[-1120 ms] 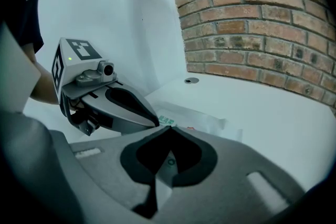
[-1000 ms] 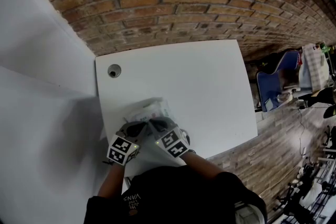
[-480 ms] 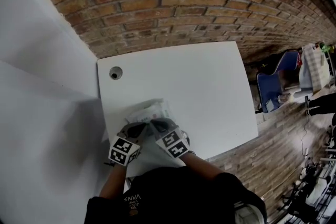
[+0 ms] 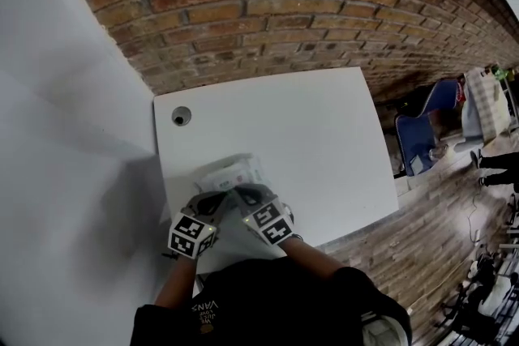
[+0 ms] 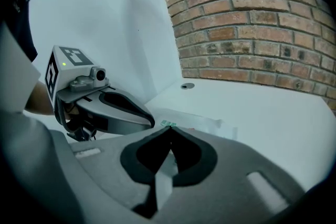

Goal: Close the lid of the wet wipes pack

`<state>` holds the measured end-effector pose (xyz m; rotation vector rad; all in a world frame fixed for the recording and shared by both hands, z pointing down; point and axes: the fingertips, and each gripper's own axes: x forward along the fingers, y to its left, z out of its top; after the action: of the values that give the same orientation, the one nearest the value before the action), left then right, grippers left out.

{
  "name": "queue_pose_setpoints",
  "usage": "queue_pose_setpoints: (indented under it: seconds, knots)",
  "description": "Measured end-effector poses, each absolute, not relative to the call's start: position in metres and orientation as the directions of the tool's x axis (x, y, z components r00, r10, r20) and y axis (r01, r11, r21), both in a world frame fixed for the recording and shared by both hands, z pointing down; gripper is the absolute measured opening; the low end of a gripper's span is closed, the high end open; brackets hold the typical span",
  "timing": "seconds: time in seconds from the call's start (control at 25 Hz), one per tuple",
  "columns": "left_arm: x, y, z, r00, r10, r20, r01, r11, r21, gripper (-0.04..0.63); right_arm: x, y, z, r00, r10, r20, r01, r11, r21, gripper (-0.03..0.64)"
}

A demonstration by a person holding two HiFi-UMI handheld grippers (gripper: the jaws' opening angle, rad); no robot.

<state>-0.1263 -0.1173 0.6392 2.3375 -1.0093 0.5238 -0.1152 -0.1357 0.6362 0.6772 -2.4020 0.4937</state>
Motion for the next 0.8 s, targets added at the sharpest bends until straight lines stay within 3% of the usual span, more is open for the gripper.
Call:
queue_pose_setpoints:
  seconds: [0.8]
  knots:
    - [-0.123, -0.092, 0.581, 0.645, -0.615, 0.454, -0.756, -0.599, 0.263, 0.002, -0.093, -0.12, 0.577, -0.697, -0.479, 0.534, -0.634, 0.759, -0.147, -0.003]
